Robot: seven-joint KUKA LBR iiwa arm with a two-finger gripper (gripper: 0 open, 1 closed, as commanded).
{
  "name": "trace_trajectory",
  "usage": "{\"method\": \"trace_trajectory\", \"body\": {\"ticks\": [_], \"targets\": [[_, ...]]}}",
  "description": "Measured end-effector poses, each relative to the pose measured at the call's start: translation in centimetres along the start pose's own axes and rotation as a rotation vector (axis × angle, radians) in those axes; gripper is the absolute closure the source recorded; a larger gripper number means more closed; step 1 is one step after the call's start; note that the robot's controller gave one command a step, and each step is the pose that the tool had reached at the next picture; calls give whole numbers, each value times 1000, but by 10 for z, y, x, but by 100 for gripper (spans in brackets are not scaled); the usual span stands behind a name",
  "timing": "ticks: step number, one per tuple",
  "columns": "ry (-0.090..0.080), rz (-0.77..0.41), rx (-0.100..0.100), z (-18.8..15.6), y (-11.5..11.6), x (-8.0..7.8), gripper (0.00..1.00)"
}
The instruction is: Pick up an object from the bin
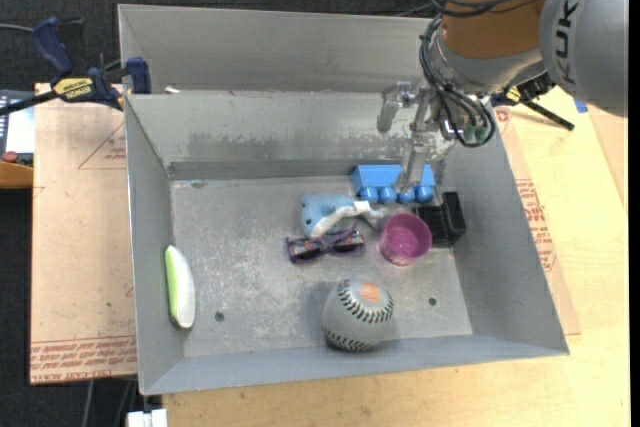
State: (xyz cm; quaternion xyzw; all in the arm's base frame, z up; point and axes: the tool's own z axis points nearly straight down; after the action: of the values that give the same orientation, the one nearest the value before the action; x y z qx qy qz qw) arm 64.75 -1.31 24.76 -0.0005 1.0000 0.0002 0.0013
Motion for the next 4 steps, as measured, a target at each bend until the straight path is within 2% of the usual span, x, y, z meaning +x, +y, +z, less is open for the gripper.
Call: {"method": "trace_trajectory", "body": {"ticks": [2,3,4], "targets": [[0,0,0,0,0,0,0],[-10,-201,1,-64,-6,-1,0],[-5,-96,-1,50,23,-7,0]]}}
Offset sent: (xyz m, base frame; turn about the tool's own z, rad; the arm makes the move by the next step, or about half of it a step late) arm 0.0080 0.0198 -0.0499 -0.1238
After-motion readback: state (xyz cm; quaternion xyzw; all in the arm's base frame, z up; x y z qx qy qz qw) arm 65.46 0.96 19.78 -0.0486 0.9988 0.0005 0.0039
